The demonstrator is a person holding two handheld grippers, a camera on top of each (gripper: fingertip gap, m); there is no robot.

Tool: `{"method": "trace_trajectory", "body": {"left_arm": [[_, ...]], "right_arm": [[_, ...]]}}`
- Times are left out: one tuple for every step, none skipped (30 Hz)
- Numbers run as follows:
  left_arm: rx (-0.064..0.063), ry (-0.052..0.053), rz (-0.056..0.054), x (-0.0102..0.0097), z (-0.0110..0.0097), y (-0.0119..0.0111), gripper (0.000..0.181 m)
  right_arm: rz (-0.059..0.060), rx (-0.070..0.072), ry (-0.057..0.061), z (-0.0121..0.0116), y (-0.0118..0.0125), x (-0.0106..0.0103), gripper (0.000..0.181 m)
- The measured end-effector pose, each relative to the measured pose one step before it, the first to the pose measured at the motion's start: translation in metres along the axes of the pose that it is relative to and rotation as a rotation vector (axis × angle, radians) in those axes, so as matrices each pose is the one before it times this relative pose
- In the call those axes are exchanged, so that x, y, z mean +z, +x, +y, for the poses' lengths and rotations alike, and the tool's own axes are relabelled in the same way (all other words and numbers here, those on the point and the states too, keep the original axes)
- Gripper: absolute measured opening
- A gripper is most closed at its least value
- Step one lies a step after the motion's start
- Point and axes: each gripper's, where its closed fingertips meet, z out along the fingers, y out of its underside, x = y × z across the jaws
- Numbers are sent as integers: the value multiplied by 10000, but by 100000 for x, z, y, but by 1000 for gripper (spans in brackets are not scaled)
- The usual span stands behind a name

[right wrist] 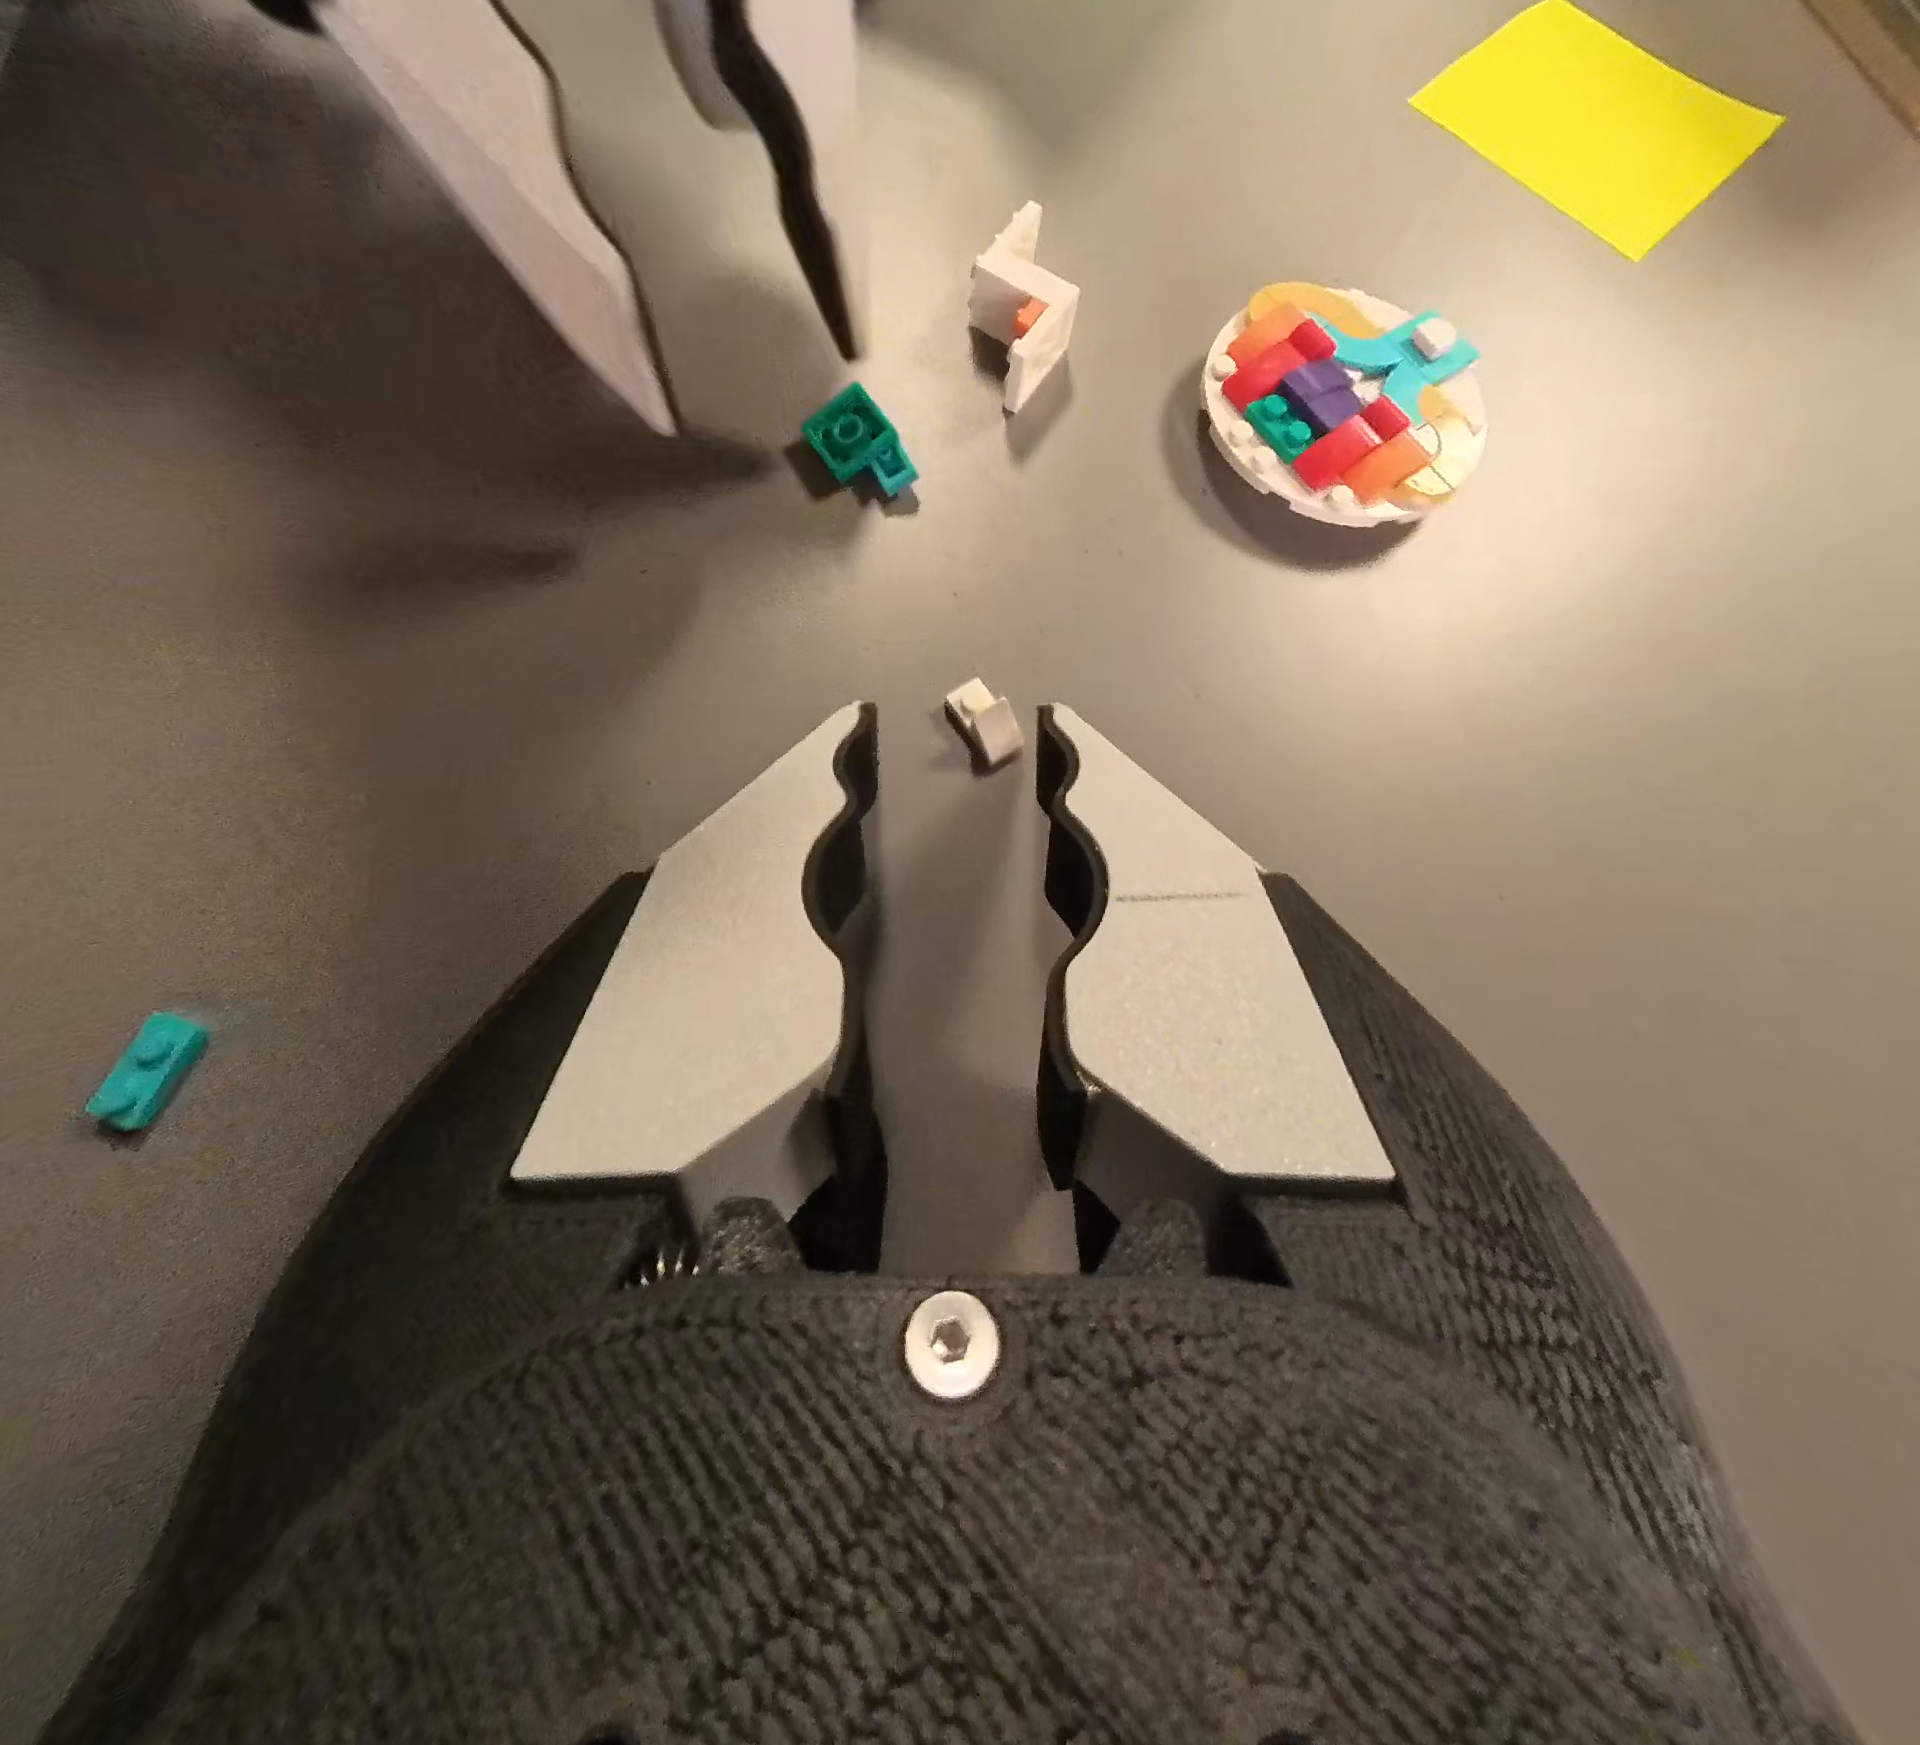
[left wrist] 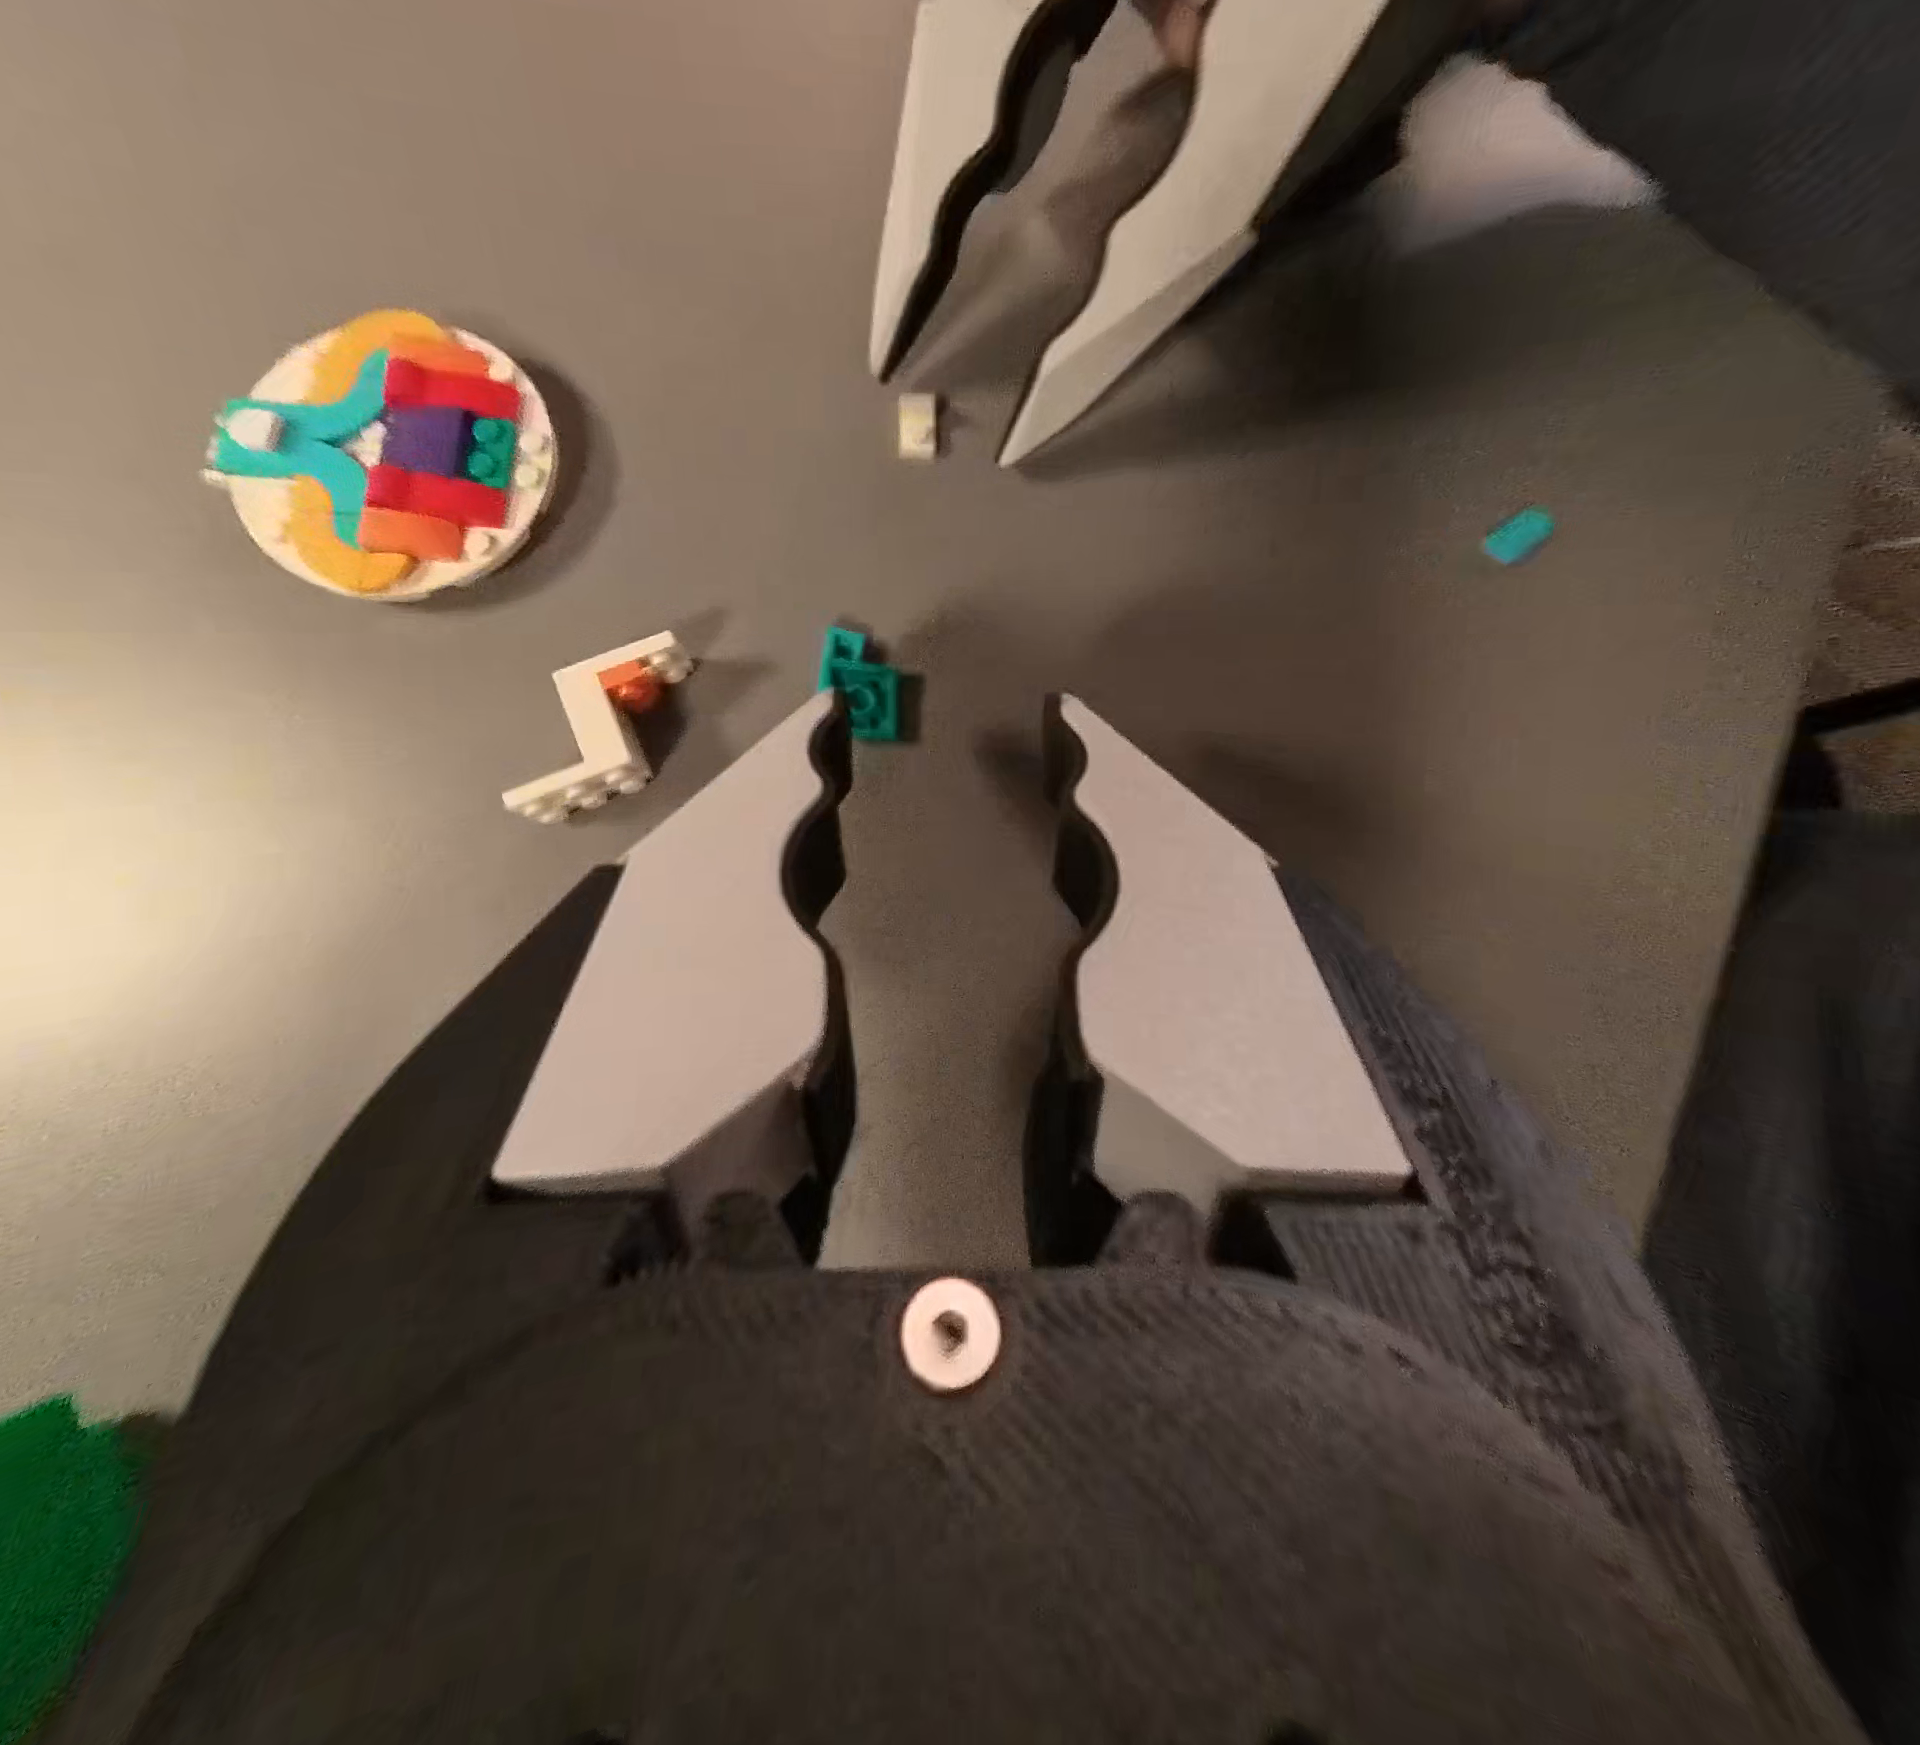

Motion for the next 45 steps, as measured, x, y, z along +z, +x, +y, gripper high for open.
{"method": "trace_trajectory", "body": {"left_arm": [[-22,-249,-116,714,429,-500,36],[16,-246,-118,564,377,-402,36],[64,-174,-59,431,263,-180,36],[78,-61,-105,260,45,-137,35],[129,12,-190,44,-114,-186,34],[148,-78,-45,59,-5,11,29],[113,-61,89,36,-6,178,16],[16,-77,22,-24,24,79,16],[33,-80,-53,-236,78,-14,16],[72,162,-229,-665,-210,-230,15],[-15,314,-346,-1213,-398,-460,15],[-126,398,-418,-1682,-505,-705,15],[-237,444,-524,-1983,-509,-1091,15],[-335,356,-581,-2094,-309,-1452,15],[-436,185,-719,-2047,45,-1934,15],[-477,-26,-790,-1826,462,-2260,15],[-429,-178,-522,-1415,739,-2030,16],[-368,-90,-211,-1027,647,-1601,15],[-355,4,-193,-721,495,-1535,15],[-316,-84,-221,-444,585,-1437,15],[-259,-209,-64,-228,700,-1044,15],[-272,-208,-4,-68,637,-797,15],[-176,-179,71,44,572,-524,15],[-167,-197,55,130,566,-421,15],[-251,-292,19,144,517,-350,15],[-82,-203,-37,89,327,-284,16],[-7,-171,-94,85,235,-256,16],[-61,-271,-188,165,351,-369,20],[-108,-392,-223,302,505,-389,31],[-88,-457,-176,359,579,-256,39],[-30,-314,-253,345,352,-232,46],[32,-199,-308,222,185,-150,52],[49,-31,-430,-32,-71,-121,54],[111,276,-378,-353,-546,230,55],[246,688,-144,-656,-1184,896,55],[348,971,63,-771,-1663,1480,54],[487,1024,414,-594,-1832,2227,53],[570,944,814,-202,-1784,2966,52],[605,735,1161,387,-1507,3445,47],[511,447,1227,1041,-1018,3264,42],[257,159,1063,1623,-539,2642,38],[235,-39,962,1959,-110,2092,37],[183,-97,652,2049,24,1201,35],[167,-164,425,1909,199,582,34],[128,-268,397,1615,312,358,34]], "right_arm": [[3,-47,-62,70,-19,116,28],[-17,-25,-65,81,-38,74,27],[7,-11,-12,8,2,16,27],[19,2,23,-29,51,-16,26],[-6,23,33,-41,19,-26,26],[-5,41,25,-22,38,-22,25],[10,29,12,-13,53,-6,24],[10,3,-8,15,24,7,23],[7,-23,-29,24,-5,28,22],[9,-49,-36,41,-24,42,21],[21,-54,-35,26,-2,43,20],[20,-40,-6,-15,5,33,19],[4,-20,1,-18,-3,34,18],[-8,10,-6,-12,11,24,18],[0,40,-10,17,36,14,16],[1,43,-10,10,46,7,15],[-3,26,-4,8,19,-1,15],[6,9,-3,0,14,4,14],[17,-3,-2,1,16,0,14],[22,-5,-2,1,25,0,13],[15,1,-2,1,11,0,13],[4,11,-3,0,10,5,13],[2,12,-3,-2,-4,5,12],[16,-2,-3,8,4,7,12],[23,-10,-2,-3,9,2,11],[14,-6,-2,-2,5,1,11],[2,2,-3,0,-18,0,10],[-10,3,-3,12,-17,4,9],[-16,-1,-2,-5,-28,7,9],[-8,-1,-1,2,-10,-1,9],[2,2,-1,-8,-8,-6,9],[3,4,-1,1,2,-1,9],[5,7,-1,7,-1,-8,9],[-4,9,1,7,-4,-8,9],[-13,11,4,9,-13,-29,9],[-32,7,6,13,-38,-35,11],[-30,-1,7,44,-24,-89,13],[12,7,36,63,76,-166,15],[39,41,116,-33,162,-250,17],[31,87,217,-173,194,-326,18],[90,111,271,-241,318,-395,18],[220,89,280,-230,519,-450,18],[306,33,299,-245,624,-477,18],[368,-14,317,-270,700,-475,18],[441,-45,314,-282,789,-423,18]]}}
